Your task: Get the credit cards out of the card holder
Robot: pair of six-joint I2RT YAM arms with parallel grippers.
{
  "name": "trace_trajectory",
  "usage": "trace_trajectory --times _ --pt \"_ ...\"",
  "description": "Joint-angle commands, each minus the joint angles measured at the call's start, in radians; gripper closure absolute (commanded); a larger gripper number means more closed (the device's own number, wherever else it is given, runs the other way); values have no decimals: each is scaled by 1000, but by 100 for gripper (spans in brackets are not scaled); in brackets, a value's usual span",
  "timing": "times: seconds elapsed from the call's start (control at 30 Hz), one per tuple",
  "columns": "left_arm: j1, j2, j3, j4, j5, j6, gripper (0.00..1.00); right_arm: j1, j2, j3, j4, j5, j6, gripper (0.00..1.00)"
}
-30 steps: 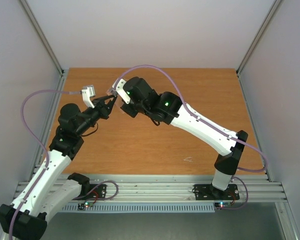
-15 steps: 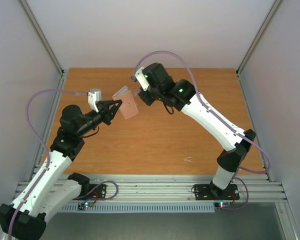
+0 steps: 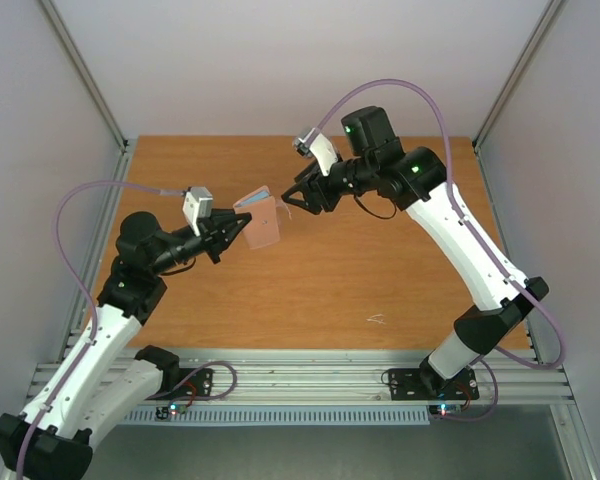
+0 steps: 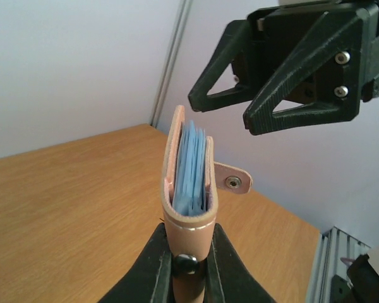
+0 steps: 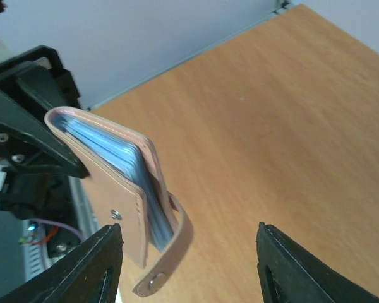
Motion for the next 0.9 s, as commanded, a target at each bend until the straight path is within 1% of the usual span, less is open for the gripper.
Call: trace_trajectory --times 0.0,0.1,0.23,0.27,0.3,0.33,0.4,0.43,0.5,0.63,0.73,0.8,0.87 --pt "5 -23 34 36 88 79 100 -5 2 -11 11 -152 40 42" --pt "8 -24 36 39 98 58 100 -5 1 -17 -2 -182 23 43" --pt "25 -21 31 67 85 13 100 -6 7 -17 -56 -187 -35 48" --pt "30 -20 30 77 80 -6 100 -6 10 -12 -77 -188 -47 48" --pt "33 -18 31 73 69 -20 100 -7 9 -10 -90 -190 -55 45" --pt "35 -18 34 64 43 -23 100 -6 4 -13 -95 -181 -57 38" --pt "40 -18 47 22 -16 -32 100 -6 -13 -42 -66 -104 -33 9" --pt "44 -20 49 22 -22 -43 100 -6 -18 -68 -47 -56 -22 2" --pt "49 -21 44 55 13 -63 100 -6 -17 -107 -22 -37 -21 1" --pt "49 -22 33 142 102 -134 100 -2 -6 -139 7 -141 -24 2" --pt "52 -22 23 192 156 -176 100 -6 -33 -202 90 -176 -35 3" --pt "53 -20 10 215 208 -187 100 -13 -37 -209 109 -187 -36 4" --pt "55 -23 0 230 233 -201 100 -21 -22 -188 89 -201 -36 5"
